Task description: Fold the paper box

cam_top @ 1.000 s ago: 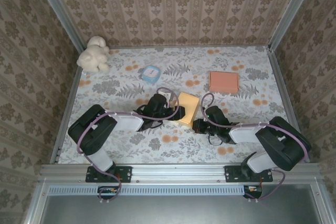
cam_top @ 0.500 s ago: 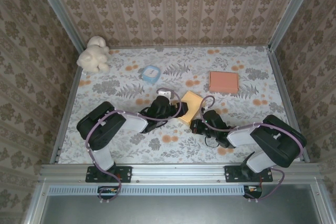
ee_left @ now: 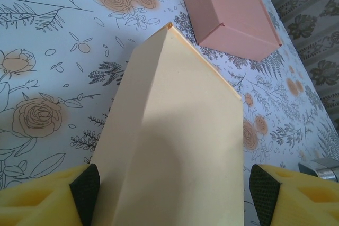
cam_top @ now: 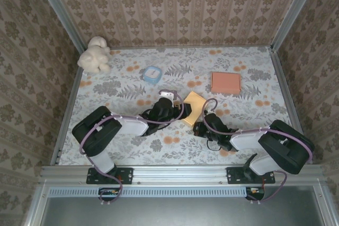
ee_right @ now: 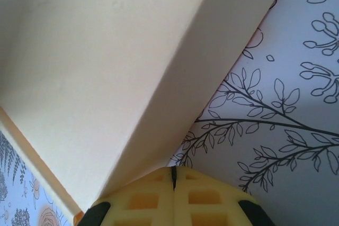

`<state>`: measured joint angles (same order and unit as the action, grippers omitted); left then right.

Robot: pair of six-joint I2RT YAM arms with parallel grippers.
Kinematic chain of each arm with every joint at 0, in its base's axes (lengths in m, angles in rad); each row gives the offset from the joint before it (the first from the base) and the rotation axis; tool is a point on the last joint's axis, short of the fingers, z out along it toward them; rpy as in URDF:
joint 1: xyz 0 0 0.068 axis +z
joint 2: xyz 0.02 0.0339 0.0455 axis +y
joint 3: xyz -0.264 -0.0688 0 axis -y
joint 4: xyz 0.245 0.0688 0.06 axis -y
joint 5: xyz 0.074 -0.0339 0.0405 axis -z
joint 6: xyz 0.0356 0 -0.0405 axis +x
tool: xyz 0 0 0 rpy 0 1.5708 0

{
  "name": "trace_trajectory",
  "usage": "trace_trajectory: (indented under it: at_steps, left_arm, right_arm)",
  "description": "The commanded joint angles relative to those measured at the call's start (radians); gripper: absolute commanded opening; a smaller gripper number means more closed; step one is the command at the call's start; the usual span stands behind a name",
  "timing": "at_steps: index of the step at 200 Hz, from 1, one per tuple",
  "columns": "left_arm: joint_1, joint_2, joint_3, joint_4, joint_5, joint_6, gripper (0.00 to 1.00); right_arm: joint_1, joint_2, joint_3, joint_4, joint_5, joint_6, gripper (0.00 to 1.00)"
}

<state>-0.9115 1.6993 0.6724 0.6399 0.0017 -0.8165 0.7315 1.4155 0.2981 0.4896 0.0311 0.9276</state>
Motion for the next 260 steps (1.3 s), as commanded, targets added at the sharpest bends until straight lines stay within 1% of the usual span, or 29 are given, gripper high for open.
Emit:
trace_trajectory:
  at_steps: [1, 37, 73, 96, 111, 125, 137, 150, 175, 196, 221, 260]
  left_arm:
    - [-0.023, 0.034, -0.016, 0.039, 0.190, -0.051, 0.77]
    - [0.035, 0.030, -0.039, 0.055, 0.202, -0.058, 0.78]
    - [0.078, -0.002, -0.045, 0.023, 0.198, -0.028, 0.79]
    - [0.105, -0.012, -0.042, -0.003, 0.192, -0.004, 0.80]
    - [0.128, -0.010, -0.030, -0.021, 0.195, 0.018, 0.80]
    - [0.148, 0.001, 0.005, -0.048, 0.208, 0.059, 0.80]
    - [0.158, 0.016, 0.042, -0.069, 0.214, 0.098, 0.80]
    - [0.164, 0.036, 0.084, -0.087, 0.217, 0.127, 0.80]
    - [0.174, 0.089, 0.166, -0.130, 0.218, 0.155, 0.80]
    - [0.189, 0.148, 0.231, -0.161, 0.226, 0.162, 0.80]
    - [0.199, 0.211, 0.294, -0.167, 0.254, 0.162, 0.80]
    - [0.198, 0.266, 0.353, -0.170, 0.284, 0.162, 0.80]
  right_arm:
    - [0.010, -0.062, 0.028, 0.056, 0.036, -0.005, 0.00]
    - [0.010, -0.153, 0.016, -0.086, 0.109, -0.056, 0.01]
    - [-0.006, -0.260, 0.045, -0.328, 0.198, -0.149, 0.02]
    - [-0.078, -0.350, 0.041, -0.410, 0.181, -0.190, 0.02]
    - [-0.156, -0.397, 0.048, -0.445, 0.124, -0.229, 0.01]
    - [-0.235, -0.406, 0.071, -0.467, 0.055, -0.273, 0.00]
    - [-0.289, -0.374, 0.110, -0.477, -0.024, -0.325, 0.00]
    - [-0.331, -0.305, 0.163, -0.483, -0.108, -0.366, 0.00]
    - [-0.407, -0.152, 0.219, -0.404, -0.238, -0.369, 0.00]
    - [-0.449, -0.035, 0.264, -0.344, -0.297, -0.363, 0.00]
    - [-0.471, 0.107, 0.324, -0.306, -0.346, -0.369, 0.00]
    - [-0.500, 0.242, 0.377, -0.253, -0.378, -0.368, 0.00]
